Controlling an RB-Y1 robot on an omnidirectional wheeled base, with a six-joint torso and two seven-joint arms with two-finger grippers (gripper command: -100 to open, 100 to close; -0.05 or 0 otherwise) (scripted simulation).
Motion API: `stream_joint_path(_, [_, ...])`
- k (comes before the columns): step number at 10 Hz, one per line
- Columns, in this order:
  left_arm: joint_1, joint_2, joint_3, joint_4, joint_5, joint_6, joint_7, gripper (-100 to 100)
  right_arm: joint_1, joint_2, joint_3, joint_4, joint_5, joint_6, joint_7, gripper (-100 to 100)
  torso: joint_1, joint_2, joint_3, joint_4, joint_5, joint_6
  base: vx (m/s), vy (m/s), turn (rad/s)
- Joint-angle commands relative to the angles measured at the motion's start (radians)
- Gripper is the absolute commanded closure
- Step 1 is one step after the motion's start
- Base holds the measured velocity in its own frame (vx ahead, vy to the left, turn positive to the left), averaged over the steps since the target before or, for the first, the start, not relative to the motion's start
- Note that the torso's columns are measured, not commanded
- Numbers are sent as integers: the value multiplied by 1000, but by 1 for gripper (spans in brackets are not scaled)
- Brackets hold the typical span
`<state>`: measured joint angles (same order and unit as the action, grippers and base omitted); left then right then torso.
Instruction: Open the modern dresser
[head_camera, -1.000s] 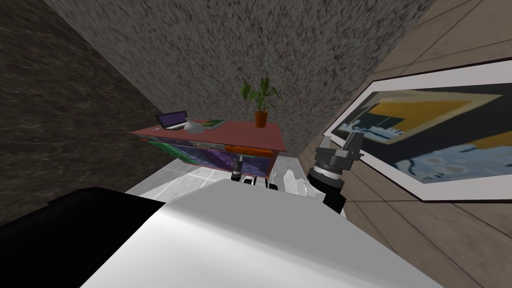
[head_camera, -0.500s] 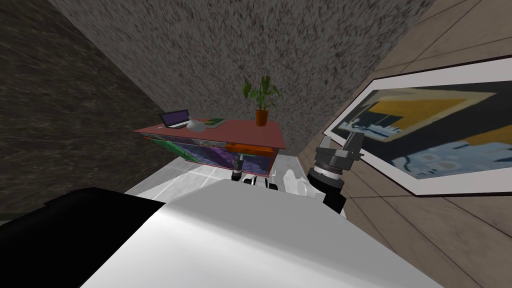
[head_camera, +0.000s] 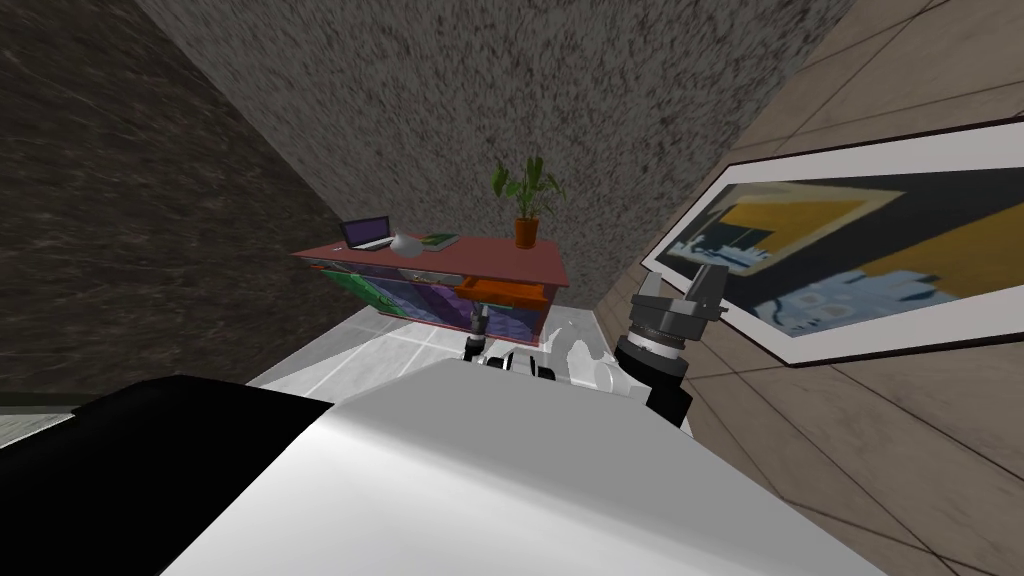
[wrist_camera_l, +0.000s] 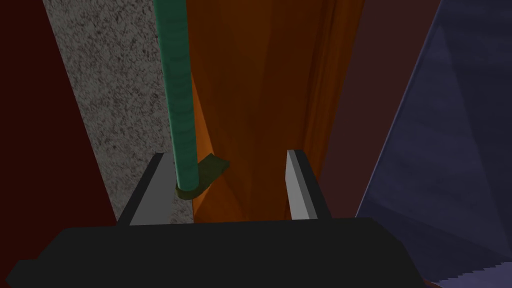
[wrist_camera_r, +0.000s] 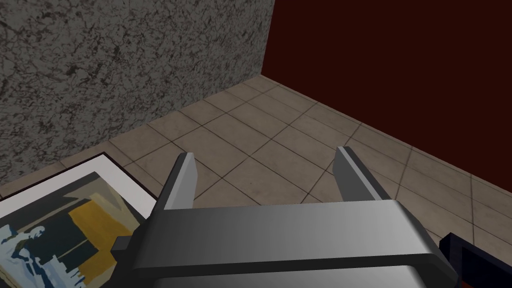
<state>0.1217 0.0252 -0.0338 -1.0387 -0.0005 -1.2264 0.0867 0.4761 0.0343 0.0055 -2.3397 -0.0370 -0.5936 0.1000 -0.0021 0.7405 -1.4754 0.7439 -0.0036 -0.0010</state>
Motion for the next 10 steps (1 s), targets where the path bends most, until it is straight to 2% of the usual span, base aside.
stream_joint_path(1, [-47,0,6,-30,3,75,-1,-100,0,0,0,0,0,0,0,0,1,-2,-1,-3,2,1,-94,-7,29])
stream_joint_path(5, [-111,0,14,-70,8,175,-3,-100,0,0,0,0,0,0,0,0,0,3,2,1,1,1,-80,8,22])
stream_joint_path(10, [-142,-1,18,-91,10,225,-3,-100,0,0,0,0,0,0,0,0,-2,10,6,7,-2,0,-38,1,7])
